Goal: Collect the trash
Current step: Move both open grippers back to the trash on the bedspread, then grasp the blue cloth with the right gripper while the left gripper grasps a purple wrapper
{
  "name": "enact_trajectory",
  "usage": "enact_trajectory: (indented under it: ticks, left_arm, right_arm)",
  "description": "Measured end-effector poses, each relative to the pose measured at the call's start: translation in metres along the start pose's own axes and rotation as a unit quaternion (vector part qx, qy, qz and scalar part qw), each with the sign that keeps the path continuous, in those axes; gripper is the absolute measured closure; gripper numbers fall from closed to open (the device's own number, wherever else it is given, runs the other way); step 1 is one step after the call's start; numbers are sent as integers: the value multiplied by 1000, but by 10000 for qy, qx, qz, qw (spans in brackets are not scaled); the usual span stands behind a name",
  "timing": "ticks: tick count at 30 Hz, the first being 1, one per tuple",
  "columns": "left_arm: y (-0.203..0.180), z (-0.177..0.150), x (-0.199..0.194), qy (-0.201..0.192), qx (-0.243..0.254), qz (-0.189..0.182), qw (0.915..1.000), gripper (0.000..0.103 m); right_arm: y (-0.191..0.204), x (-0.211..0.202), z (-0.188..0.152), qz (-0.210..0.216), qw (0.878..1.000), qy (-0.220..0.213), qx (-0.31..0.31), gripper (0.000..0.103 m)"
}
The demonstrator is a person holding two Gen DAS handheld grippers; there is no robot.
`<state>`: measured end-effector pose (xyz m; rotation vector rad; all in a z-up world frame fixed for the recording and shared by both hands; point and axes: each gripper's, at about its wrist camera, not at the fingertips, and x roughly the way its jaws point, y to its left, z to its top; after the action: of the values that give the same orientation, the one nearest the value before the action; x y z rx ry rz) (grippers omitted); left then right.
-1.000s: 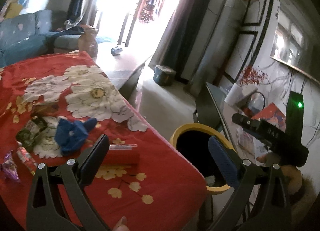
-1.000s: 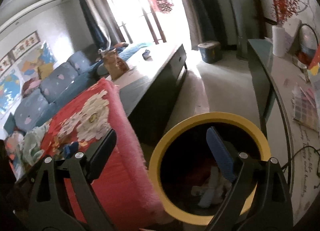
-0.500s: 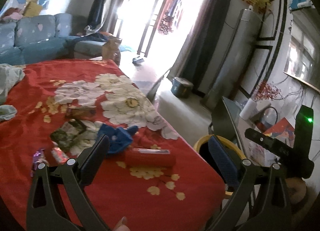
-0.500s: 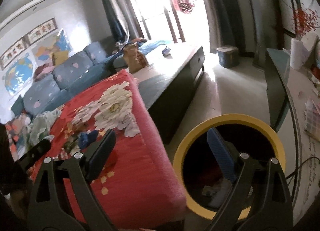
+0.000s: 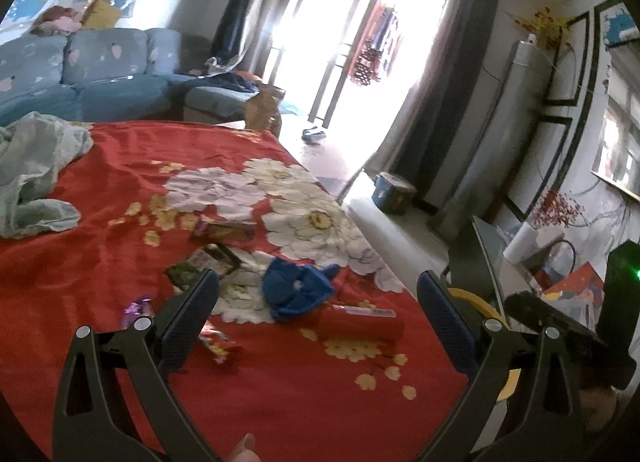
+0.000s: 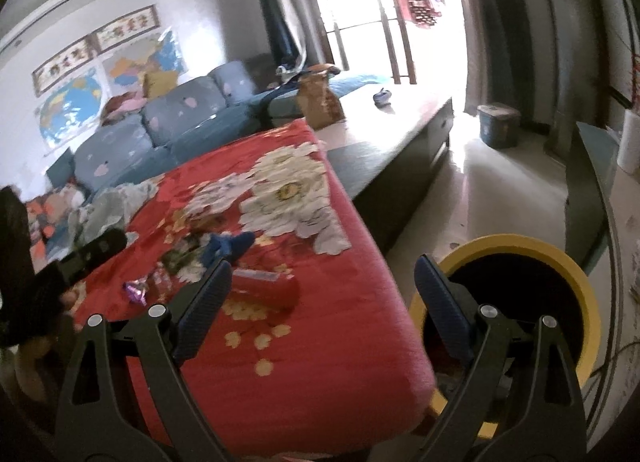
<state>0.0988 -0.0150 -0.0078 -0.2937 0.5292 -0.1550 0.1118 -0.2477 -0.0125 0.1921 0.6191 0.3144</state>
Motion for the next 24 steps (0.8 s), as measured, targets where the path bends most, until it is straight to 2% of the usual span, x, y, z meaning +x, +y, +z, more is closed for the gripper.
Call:
enact_trajectory:
  ticks: [12, 24]
  left_arm:
    - [49, 8, -25, -227, -443, 513, 9974, 7]
    - [99, 6, -41, -246, -796, 1030, 9912, 7]
  right_arm:
    - [60, 15, -9, 505, 9959, 298, -691, 19]
    - [99, 38, -2, 797, 9911, 486, -944, 19]
